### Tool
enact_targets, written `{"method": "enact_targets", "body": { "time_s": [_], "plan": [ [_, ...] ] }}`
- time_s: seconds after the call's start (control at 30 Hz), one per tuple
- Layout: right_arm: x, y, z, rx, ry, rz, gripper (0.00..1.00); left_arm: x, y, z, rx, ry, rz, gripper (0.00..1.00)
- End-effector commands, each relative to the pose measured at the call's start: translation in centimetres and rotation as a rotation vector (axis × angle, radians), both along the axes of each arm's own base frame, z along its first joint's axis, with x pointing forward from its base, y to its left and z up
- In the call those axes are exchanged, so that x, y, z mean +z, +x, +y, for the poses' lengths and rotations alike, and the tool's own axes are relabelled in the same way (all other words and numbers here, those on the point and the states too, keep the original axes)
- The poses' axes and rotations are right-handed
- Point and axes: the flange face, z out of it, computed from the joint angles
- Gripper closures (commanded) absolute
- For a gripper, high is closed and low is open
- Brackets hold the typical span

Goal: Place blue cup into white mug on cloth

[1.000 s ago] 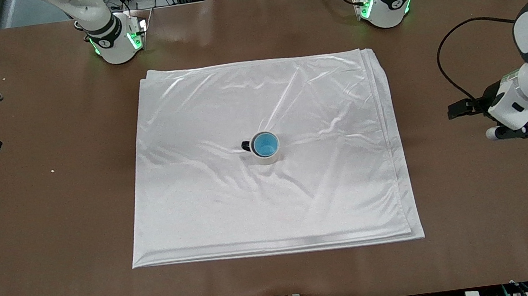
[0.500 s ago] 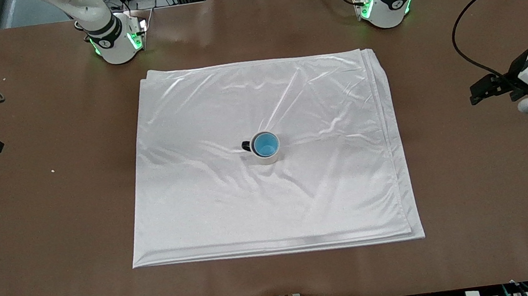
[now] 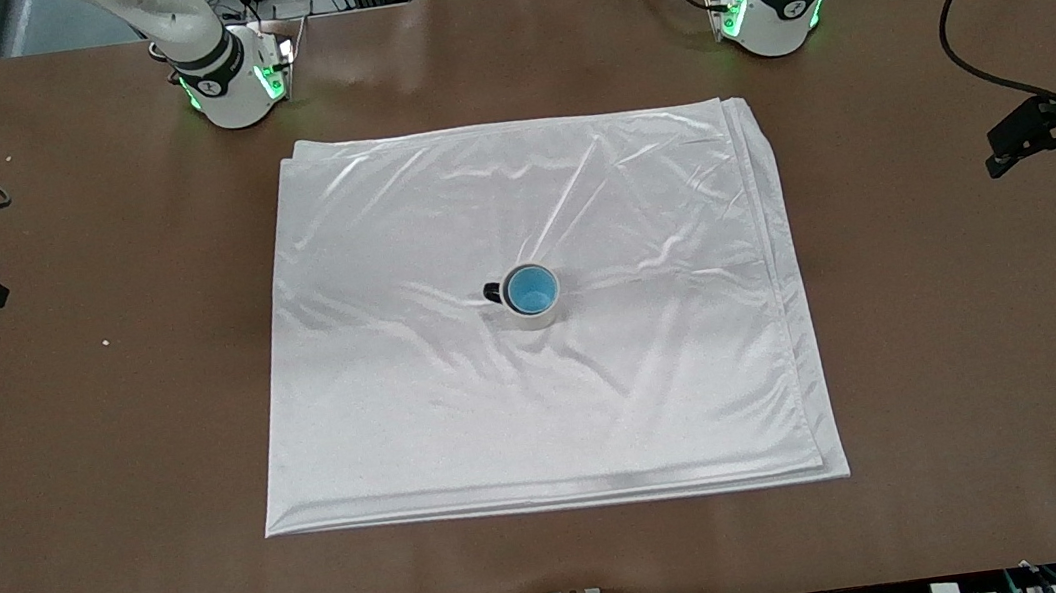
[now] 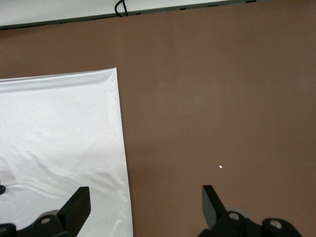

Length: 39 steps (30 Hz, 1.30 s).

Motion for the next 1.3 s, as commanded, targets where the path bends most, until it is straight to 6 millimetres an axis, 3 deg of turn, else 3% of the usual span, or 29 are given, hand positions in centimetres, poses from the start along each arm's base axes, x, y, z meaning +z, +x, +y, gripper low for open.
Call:
{"method": "enact_targets", "body": {
  "time_s": [0.0,0.13,0.67,1.27],
  "plan": [
    [0.1,0.1,-0.2,-0.004,0.012,0.007,0.00,1.8,-0.3,-0.1,-0.012,-0.034,-0.001,0.00],
    [0.1,0.1,-0.3,-0.006,0.012,0.009,0.00,3.3,-0.5,-0.4,-0.021,-0.038,-0.013,0.00],
    [-0.1,0.2,-0.2,-0.003,0.012,0.010,0.00,3.5,-1.6,-3.5,-0.069,-0.026,0.011,0.00],
    [-0.1,0.3,-0.2,-0.003,0.012,0.004,0.00,2.7,-1.6,-1.9,-0.049,0.002,0.026,0.00]
  ]
}}
